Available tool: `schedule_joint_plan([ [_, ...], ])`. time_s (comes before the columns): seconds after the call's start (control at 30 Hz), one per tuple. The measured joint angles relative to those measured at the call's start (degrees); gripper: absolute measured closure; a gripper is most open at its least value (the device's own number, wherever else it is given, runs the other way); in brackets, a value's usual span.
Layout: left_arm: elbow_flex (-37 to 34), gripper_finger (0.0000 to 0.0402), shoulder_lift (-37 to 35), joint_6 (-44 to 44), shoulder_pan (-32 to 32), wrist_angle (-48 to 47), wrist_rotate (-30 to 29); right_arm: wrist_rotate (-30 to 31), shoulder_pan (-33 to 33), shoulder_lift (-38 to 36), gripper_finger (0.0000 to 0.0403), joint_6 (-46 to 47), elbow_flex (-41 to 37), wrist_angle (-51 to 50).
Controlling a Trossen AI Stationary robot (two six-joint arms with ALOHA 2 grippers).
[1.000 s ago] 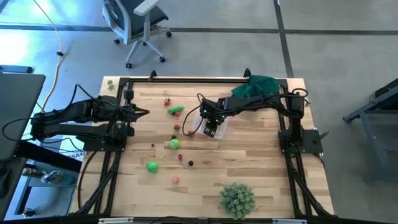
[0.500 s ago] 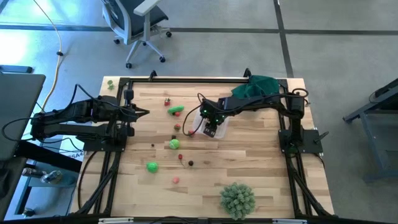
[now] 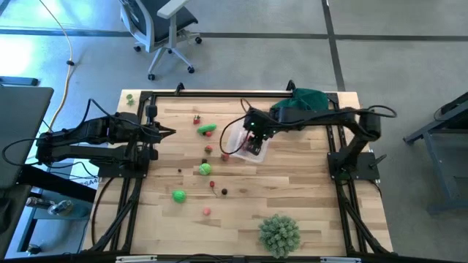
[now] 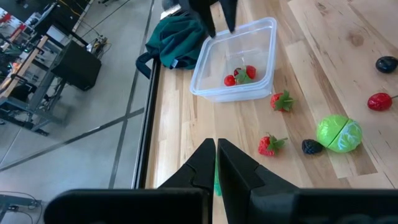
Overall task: Pick and placing Produce into tupperware
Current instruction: Put the green cabbage into the transparent bin
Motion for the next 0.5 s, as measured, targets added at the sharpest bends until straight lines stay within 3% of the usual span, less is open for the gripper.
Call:
schedule_joint_plan([
  [0.5,0.0,0.0392,-0.02,0.0,0.01,-0.01,0.01,9.98,6.83,-14.56,0.0218,-0.61,0.0,-2.92],
])
